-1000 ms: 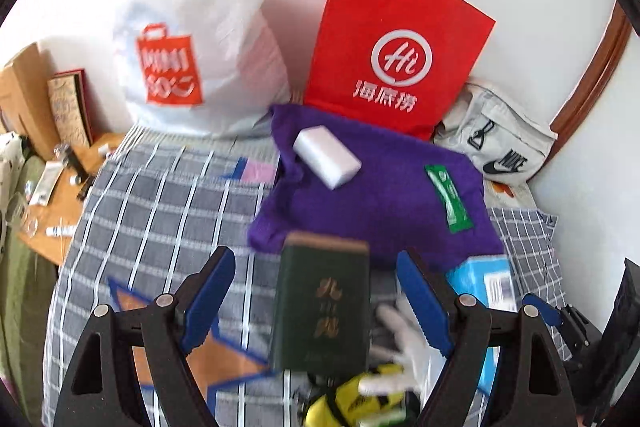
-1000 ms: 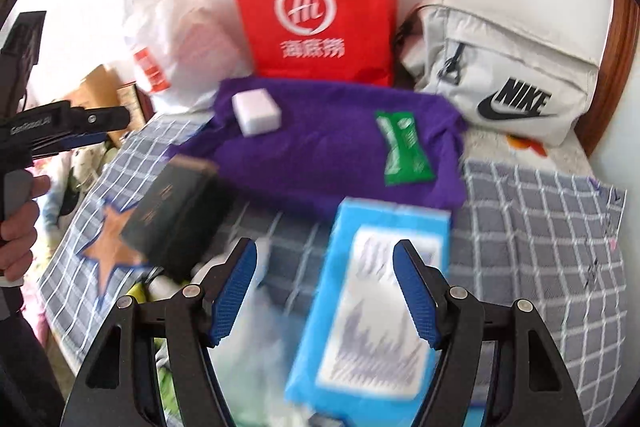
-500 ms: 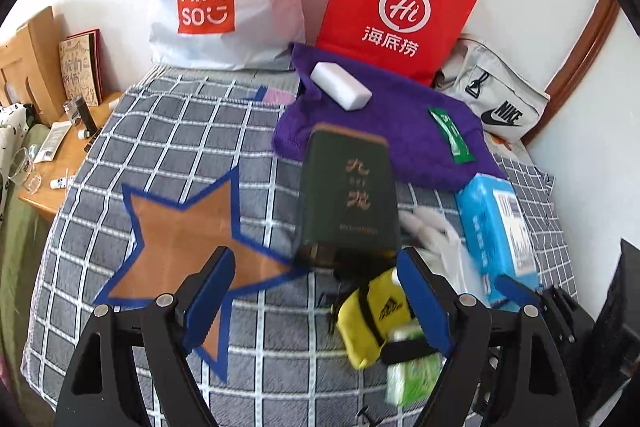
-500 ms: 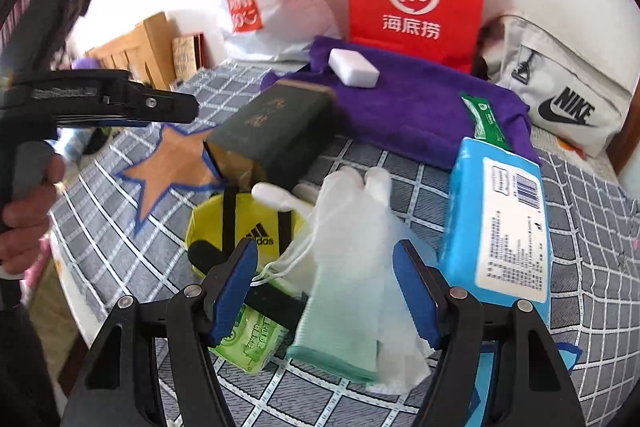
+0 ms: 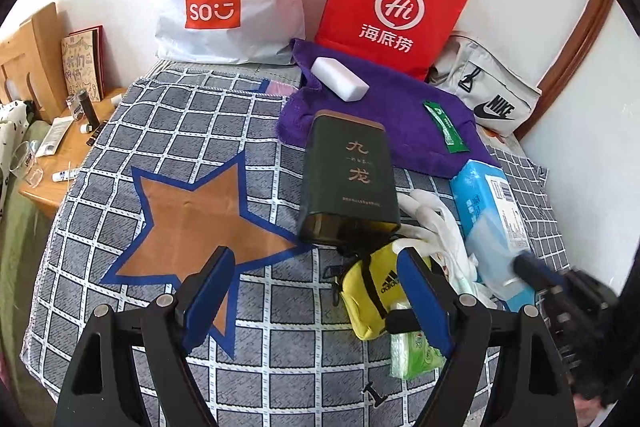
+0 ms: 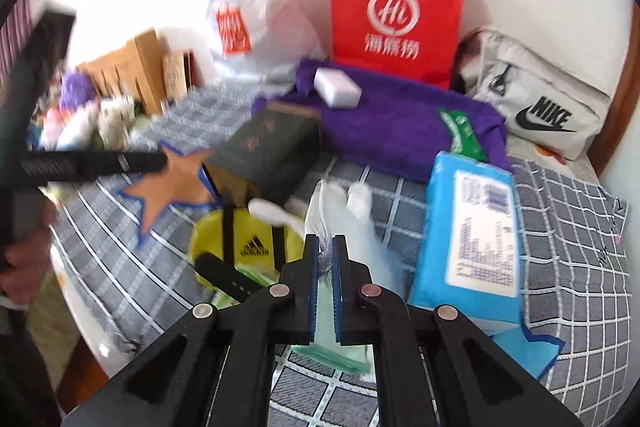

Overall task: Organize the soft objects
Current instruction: 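Return both grippers to the items and grasp the mesh bag with the right gripper, then lift the mesh bag with the right gripper while the left gripper grasps the wet-wipe pack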

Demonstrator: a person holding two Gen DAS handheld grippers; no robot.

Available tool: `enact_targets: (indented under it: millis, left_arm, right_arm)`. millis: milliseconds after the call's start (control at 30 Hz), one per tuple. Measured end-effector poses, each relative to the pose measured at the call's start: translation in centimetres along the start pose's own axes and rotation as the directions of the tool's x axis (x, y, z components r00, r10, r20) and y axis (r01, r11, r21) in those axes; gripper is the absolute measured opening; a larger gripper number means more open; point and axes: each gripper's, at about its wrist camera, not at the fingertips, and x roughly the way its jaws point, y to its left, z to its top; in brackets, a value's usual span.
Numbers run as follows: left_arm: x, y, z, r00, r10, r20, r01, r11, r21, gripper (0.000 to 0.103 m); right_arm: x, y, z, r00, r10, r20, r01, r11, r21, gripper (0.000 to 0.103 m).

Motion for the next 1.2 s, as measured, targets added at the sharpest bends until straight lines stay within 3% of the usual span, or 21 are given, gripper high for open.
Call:
enact_targets:
  millis: [233, 333, 533, 700, 733, 800, 867, 900, 933, 1200]
  left_arm:
    - [-0.3, -1.1, -1.5, 1.000, 0.008, -0.023, -0.008, 1.000, 0.004, 0.082]
    - [-0.5, -1.5, -2.2, 1.000, 0.007, -0.029, -0.007, 1.000, 0.000, 0.082]
    - [-0.6, -2.7, -3.6, 0.999, 0.016, -0.035, -0.016, 1.000, 0.002, 0.082]
    - [0.4, -3.5, -4.4, 0.998, 0.034, -0.059, -0.034, 0.999, 0.008, 0.082]
    - [0.5, -3.6, -4.5, 0.997, 0.038, -0.063, -0.037, 0.999, 0.009, 0.082]
    - [1.0, -3.8, -4.6, 0.996, 0.042, -0.072, -0.042, 0.999, 0.007, 0.082]
    - [1.4, -4.1, -4.8, 0.996, 0.041, -0.080, -0.041, 0.999, 0.008, 0.082]
    - [1.6, -4.2, -4.8, 0.996, 0.042, -0.083, -0.041, 0.999, 0.011, 0.082]
    - [1.8, -4.3, -4.9, 0.995, 0.041, -0.087, -0.040, 0.999, 0.014, 0.082]
    - [2.8, -4.7, -5.3, 0.993, 0.031, -0.110, -0.028, 0.999, 0.036, 0.082]
  right_arm:
    - [-5.2, -3.0, -1.3, 0.987, 0.139, 0.082, -0.149, 0.979, 0.138, 0.006]
    - [-6.4, -4.4, -2.8, 0.984, 0.153, 0.089, -0.167, 0.969, 0.182, 0.006]
    - [-5.5, -9.3, -7.3, 0.999, 0.037, -0.019, -0.030, 0.955, 0.296, 0.007]
    - [-4.2, -12.5, -11.1, 0.990, -0.077, -0.122, 0.112, 0.943, 0.313, 0.011]
    - [-4.3, -13.0, -11.7, 0.988, -0.086, -0.126, 0.122, 0.943, 0.309, 0.017]
    - [-4.6, -13.5, -12.2, 0.989, -0.089, -0.121, 0.123, 0.945, 0.303, 0.046]
    - [-4.8, -13.2, -12.4, 0.992, -0.093, -0.091, 0.115, 0.953, 0.279, 0.081]
    - [-4.7, -12.8, -12.3, 0.993, -0.080, -0.083, 0.099, 0.961, 0.258, 0.087]
    - [-4.3, -12.4, -12.1, 0.994, -0.068, -0.081, 0.086, 0.966, 0.242, 0.092]
    - [0.9, -9.0, -11.7, 0.988, -0.038, -0.148, 0.060, 0.988, 0.146, 0.092]
